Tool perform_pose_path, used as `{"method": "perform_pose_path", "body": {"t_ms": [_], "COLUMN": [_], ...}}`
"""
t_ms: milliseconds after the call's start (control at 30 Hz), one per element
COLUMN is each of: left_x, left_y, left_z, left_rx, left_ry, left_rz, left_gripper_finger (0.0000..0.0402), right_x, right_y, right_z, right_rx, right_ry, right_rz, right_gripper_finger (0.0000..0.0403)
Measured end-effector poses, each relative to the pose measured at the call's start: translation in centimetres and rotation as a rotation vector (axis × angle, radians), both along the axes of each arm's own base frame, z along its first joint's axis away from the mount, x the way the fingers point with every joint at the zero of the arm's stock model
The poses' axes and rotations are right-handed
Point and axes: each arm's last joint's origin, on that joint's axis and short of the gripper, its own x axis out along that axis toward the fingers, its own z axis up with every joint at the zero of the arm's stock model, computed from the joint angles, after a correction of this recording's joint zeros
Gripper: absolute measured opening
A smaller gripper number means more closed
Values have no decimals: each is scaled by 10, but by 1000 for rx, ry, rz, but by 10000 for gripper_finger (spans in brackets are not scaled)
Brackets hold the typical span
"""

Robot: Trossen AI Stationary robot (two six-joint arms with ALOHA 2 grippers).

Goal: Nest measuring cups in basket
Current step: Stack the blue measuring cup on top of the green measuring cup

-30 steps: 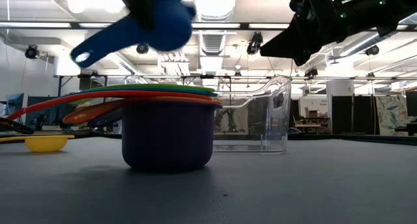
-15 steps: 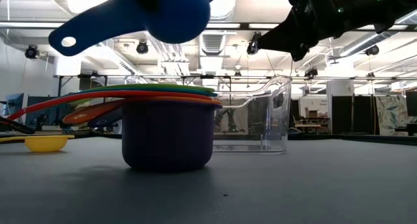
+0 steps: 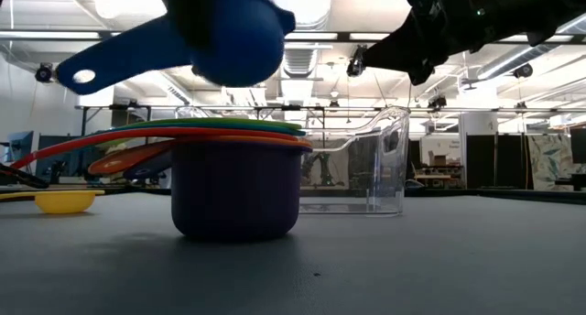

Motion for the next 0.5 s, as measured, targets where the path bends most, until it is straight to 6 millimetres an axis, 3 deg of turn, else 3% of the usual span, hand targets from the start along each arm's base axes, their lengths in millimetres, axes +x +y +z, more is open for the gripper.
{"method": "perform_pose_path", "body": {"t_ms": [500], "left_x": [1], "left_y": [5], "left_z": [-4], "left_rx": [-37], "left_ry": [20], "left_rz": [55], "left_gripper_finger": [14], "right_x": [0], "right_y": [0], "right_z": [0], "right_rx": [16], "right_ry": [-5], "right_rz": [-3], "right_gripper_finger": [57]}}
